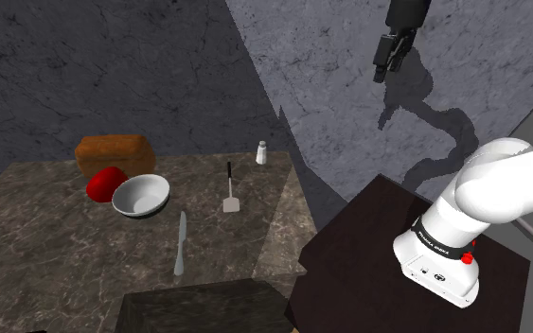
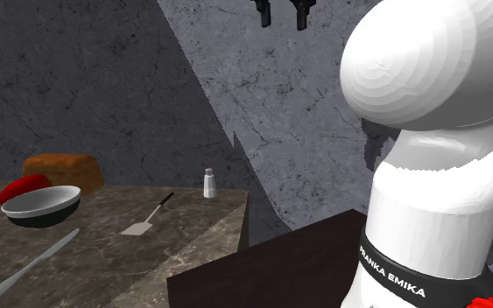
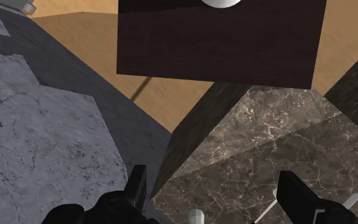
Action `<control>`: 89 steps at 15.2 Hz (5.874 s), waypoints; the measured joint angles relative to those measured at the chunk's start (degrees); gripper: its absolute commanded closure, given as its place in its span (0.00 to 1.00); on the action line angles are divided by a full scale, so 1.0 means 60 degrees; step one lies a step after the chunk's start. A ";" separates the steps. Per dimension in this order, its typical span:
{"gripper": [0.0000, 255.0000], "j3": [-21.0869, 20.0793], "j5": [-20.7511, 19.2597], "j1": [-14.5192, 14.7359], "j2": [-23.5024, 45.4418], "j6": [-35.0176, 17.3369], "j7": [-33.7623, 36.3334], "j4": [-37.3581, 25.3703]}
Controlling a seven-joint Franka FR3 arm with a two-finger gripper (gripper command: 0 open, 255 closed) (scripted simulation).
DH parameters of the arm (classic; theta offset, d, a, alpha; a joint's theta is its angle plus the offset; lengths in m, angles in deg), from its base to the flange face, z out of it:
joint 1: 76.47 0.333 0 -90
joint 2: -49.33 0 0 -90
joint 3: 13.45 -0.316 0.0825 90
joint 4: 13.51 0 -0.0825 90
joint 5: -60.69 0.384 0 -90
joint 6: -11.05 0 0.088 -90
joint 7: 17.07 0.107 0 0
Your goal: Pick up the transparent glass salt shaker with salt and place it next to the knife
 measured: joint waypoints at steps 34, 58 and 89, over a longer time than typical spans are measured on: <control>0.00 0.0483 0.1649 0.0327 1.0086 -0.7500 -0.1977 -0.2860; 1.00 -0.0568 0.1562 -0.0352 1.3865 -0.8364 -0.1626 -0.6258; 1.00 0.0063 0.1009 0.0522 1.3910 -1.2599 -0.0425 -0.3816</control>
